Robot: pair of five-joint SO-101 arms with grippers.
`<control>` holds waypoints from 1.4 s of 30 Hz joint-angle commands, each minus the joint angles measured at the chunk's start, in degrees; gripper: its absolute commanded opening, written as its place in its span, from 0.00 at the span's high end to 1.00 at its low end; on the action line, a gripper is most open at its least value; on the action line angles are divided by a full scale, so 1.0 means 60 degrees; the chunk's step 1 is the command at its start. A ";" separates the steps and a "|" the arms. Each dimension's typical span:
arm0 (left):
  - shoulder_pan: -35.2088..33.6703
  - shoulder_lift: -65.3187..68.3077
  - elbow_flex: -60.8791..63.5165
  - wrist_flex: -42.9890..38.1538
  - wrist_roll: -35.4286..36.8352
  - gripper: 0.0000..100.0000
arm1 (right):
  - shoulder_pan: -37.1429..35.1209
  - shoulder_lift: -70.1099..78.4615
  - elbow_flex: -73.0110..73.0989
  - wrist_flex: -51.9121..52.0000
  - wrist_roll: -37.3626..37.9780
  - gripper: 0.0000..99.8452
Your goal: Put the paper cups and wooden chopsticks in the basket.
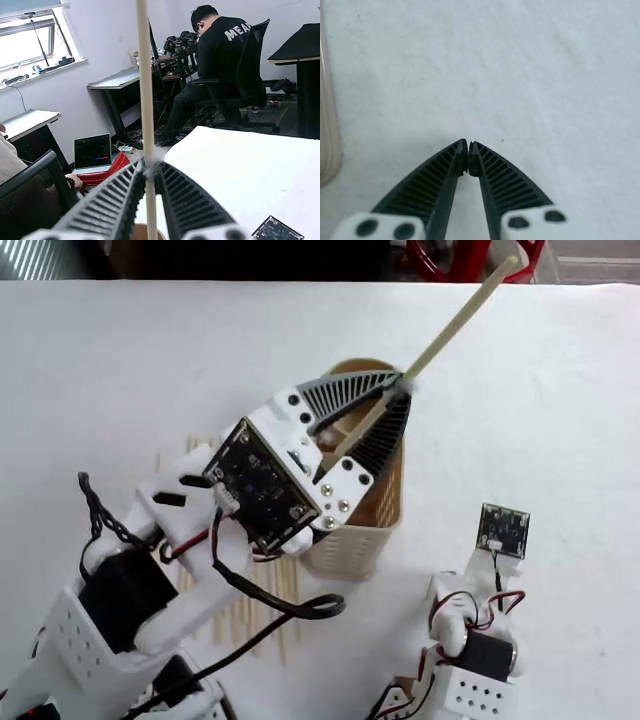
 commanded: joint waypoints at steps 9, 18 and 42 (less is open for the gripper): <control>0.0125 -0.0154 0.1143 -0.1509 -0.0044 0.97 | 0.0066 -0.0066 0.0088 0.0051 0.0000 0.98; 0.0066 -0.0154 0.1407 -0.1612 -0.0073 0.97 | 0.0066 -0.0066 0.0088 0.0051 0.0000 0.98; 0.0051 -0.0168 0.1656 -0.1612 -0.0088 0.94 | 0.0066 -0.0066 0.0088 0.0051 0.0000 0.98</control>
